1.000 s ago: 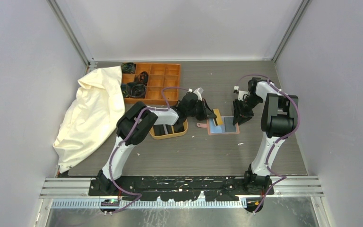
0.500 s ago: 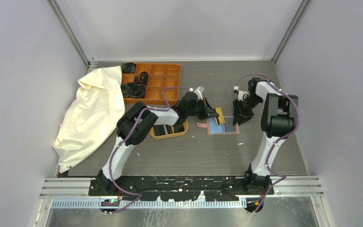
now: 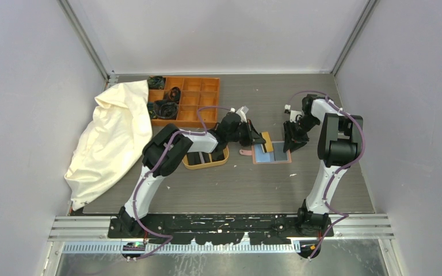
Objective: Put the credit cards into the card holder
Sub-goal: Insert the credit card into the card holder.
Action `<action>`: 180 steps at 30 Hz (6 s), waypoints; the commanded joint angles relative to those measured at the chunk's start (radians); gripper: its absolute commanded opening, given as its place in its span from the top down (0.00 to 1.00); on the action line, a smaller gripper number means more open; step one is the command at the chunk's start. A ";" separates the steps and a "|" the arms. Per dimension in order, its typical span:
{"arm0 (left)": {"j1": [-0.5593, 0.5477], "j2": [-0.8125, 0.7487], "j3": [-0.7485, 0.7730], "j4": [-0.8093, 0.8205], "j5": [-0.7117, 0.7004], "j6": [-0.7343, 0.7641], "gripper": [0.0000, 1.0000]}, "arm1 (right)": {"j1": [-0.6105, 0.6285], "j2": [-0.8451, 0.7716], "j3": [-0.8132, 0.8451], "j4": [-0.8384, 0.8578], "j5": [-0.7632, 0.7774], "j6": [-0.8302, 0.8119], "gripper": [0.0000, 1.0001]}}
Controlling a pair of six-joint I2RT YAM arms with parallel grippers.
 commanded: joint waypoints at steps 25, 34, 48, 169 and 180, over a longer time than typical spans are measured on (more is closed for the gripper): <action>-0.042 0.034 0.002 -0.032 0.028 -0.013 1.00 | 0.009 0.017 0.026 -0.017 -0.003 -0.018 0.63; -0.052 0.022 -0.039 -0.035 0.029 -0.037 1.00 | 0.010 0.016 0.027 -0.018 -0.006 -0.018 0.63; -0.052 0.065 0.025 -0.119 0.089 -0.072 1.00 | 0.014 0.015 0.028 -0.022 -0.014 -0.021 0.62; -0.021 0.252 0.287 -0.308 0.281 -0.087 0.82 | 0.419 -0.586 -0.604 0.583 0.191 -0.760 0.84; -0.021 0.252 0.305 -0.317 0.284 -0.087 0.80 | 0.357 -0.591 -0.577 0.535 0.179 -0.748 0.84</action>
